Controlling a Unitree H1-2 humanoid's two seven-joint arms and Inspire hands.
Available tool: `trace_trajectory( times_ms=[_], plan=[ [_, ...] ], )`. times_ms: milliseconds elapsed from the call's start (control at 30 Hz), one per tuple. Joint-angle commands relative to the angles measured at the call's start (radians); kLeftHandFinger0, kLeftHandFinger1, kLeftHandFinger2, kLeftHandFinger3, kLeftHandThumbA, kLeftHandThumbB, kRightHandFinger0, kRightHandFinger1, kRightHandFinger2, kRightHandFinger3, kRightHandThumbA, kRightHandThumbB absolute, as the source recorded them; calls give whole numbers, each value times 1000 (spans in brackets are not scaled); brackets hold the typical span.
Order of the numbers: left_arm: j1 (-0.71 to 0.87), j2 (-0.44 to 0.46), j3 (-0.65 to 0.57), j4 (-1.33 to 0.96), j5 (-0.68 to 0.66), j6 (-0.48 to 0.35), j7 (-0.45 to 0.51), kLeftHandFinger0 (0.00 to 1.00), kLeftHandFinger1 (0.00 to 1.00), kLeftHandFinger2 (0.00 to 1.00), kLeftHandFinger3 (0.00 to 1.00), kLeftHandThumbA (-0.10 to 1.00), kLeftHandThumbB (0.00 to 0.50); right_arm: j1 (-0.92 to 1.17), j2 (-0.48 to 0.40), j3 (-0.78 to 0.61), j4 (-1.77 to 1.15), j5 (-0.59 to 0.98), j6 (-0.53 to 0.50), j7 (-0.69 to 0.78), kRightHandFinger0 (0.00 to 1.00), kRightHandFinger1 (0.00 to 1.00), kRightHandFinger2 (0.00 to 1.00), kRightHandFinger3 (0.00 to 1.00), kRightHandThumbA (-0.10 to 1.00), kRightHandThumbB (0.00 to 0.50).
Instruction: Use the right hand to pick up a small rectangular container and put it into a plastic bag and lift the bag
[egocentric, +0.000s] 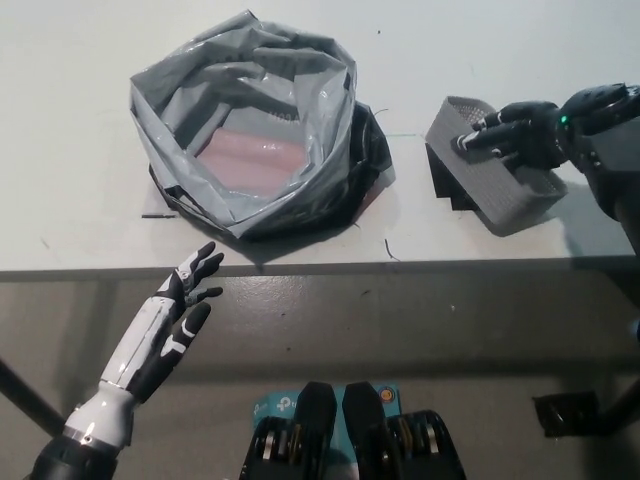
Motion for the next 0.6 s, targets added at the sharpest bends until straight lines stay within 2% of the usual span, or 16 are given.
trace_trajectory(
  times_ms=[0, 33, 67, 100, 167, 233, 267, 333, 400, 467, 567],
  plan=[
    [-17, 19, 2, -16, -4, -9, -11, 881, 979, 1000, 1000, 922, 274, -19, -45, -137, -14, 175, 28, -10, 0, 189, 651, 141, 129, 51],
    [-14, 16, 1, -15, -5, -9, -11, 880, 979, 1000, 1000, 922, 275, -6, -49, -176, -14, 203, 21, -20, 0, 204, 625, 164, 135, 55],
    [-10, 14, 1, -15, -6, -11, -11, 874, 972, 1000, 1000, 924, 278, 10, -51, -208, -15, 224, 8, -27, 0, 182, 591, 203, 190, 52],
    [-6, 15, 2, -13, -8, -17, -12, 864, 961, 1000, 1000, 925, 276, 28, -52, -233, -17, 240, -21, -3, 0, 142, 538, 373, 315, 51],
    [-4, 18, 4, -11, -11, -23, -13, 862, 958, 1000, 1000, 922, 271, 36, -50, -254, -21, 247, -40, 19, 0, 126, 509, 508, 396, 49],
    [-8, 20, 5, -8, -9, -23, -14, 864, 958, 1000, 1000, 920, 265, 33, -51, -287, -23, 269, -30, 38, 0, 118, 501, 586, 411, 25],
    [-9, 20, 4, -5, -5, -22, -13, 866, 960, 1000, 1000, 921, 270, 29, -55, -297, -30, 278, -37, 48, 0, 135, 528, 655, 432, 10],
    [-8, 19, 4, -3, 1, -20, -13, 869, 963, 1000, 1000, 930, 273, 23, -57, -316, -36, 293, -41, 38, 0, 155, 587, 712, 409, 25],
    [-5, 17, 5, -2, 1, -22, -12, 868, 961, 1000, 1000, 929, 272, 21, -58, -322, -36, 299, -39, 42, 0, 141, 580, 722, 415, 16],
    [-1, 13, 7, 6, -9, -32, -13, 852, 931, 1000, 1000, 909, 272, 25, -62, -339, -34, 318, -44, 51, 0, 142, 580, 759, 407, 45],
    [4, 11, 6, 10, -11, -33, -14, 849, 927, 1000, 1000, 908, 274, 41, -65, -364, -35, 347, -55, 45, 0, 136, 596, 754, 382, 42]
  ],
)
